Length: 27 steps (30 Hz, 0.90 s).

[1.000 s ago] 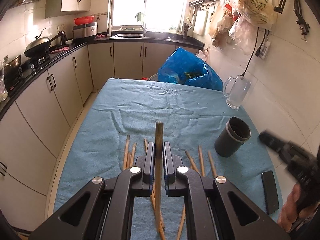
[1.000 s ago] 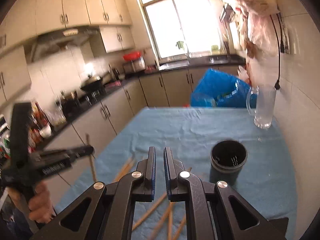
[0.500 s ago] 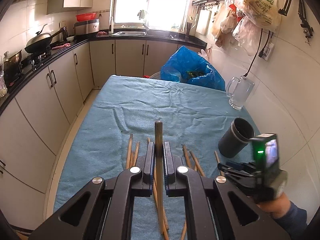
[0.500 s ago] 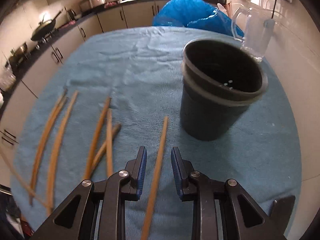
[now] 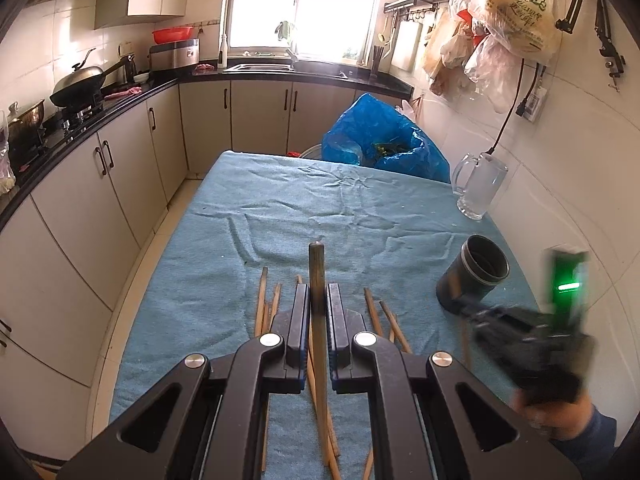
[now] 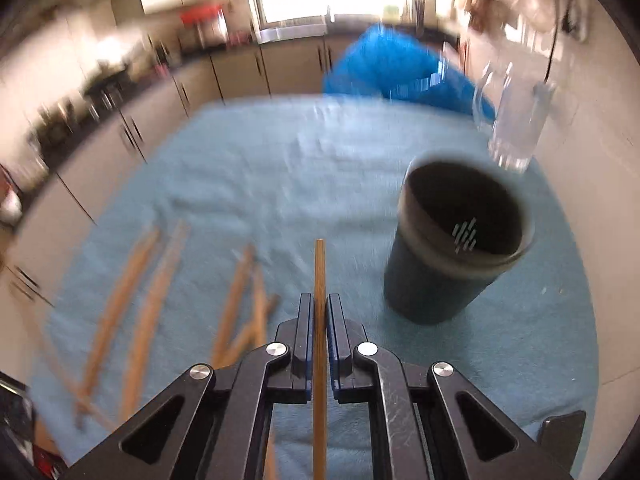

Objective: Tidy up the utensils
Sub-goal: 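Lift the held chopsticks with both grippers and carry them toward the black cup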

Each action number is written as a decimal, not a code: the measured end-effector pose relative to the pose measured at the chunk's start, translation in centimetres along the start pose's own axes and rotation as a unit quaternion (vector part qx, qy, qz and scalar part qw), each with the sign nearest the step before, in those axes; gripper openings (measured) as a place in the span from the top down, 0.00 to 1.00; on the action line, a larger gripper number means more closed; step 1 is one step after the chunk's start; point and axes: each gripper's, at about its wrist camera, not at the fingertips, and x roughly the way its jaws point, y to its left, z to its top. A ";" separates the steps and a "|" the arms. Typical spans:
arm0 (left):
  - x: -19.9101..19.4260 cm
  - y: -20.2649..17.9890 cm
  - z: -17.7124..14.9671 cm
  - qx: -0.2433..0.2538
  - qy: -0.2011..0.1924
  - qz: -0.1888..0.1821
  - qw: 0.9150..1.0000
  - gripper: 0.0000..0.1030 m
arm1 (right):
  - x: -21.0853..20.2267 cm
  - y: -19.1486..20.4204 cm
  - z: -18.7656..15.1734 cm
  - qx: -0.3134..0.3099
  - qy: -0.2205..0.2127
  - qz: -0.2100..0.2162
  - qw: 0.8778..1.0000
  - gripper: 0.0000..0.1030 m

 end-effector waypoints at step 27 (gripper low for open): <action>-6.1 -1.3 -1.4 0.001 -0.046 -0.004 0.999 0.93 | -15.4 1.0 -3.9 0.005 -0.226 0.030 0.974 0.94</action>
